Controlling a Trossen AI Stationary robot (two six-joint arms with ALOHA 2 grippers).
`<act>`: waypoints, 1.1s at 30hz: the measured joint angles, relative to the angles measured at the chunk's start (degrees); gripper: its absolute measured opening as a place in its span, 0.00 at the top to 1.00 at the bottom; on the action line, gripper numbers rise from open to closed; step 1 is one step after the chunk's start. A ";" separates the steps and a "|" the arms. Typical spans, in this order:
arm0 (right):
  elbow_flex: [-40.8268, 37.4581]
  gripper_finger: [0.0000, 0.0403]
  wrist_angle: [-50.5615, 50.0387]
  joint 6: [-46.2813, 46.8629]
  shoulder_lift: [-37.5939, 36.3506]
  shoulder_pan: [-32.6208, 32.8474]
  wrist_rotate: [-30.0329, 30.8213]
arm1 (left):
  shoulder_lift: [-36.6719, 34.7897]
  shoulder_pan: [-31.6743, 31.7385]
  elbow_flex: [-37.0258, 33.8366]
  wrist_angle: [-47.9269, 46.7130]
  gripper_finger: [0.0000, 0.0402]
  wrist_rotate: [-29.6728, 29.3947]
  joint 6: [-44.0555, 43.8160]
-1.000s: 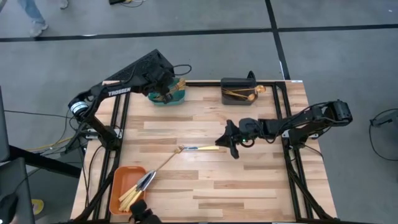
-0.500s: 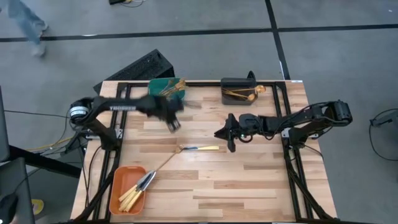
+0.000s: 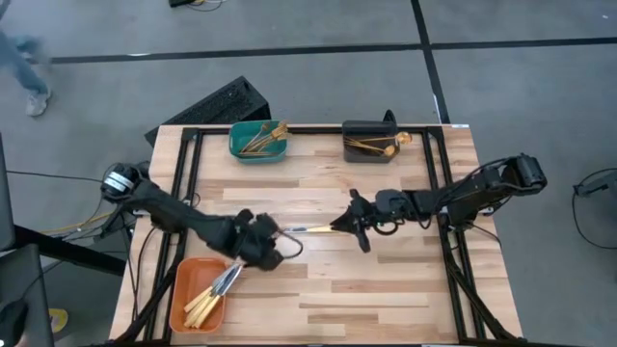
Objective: Sort silverware by color (type)
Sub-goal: Put the gold fork into the green bin
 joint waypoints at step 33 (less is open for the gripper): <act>0.00 0.79 -6.50 -2.32 0.00 5.23 0.17 | 2.11 3.26 -20.12 24.87 0.74 2.77 5.32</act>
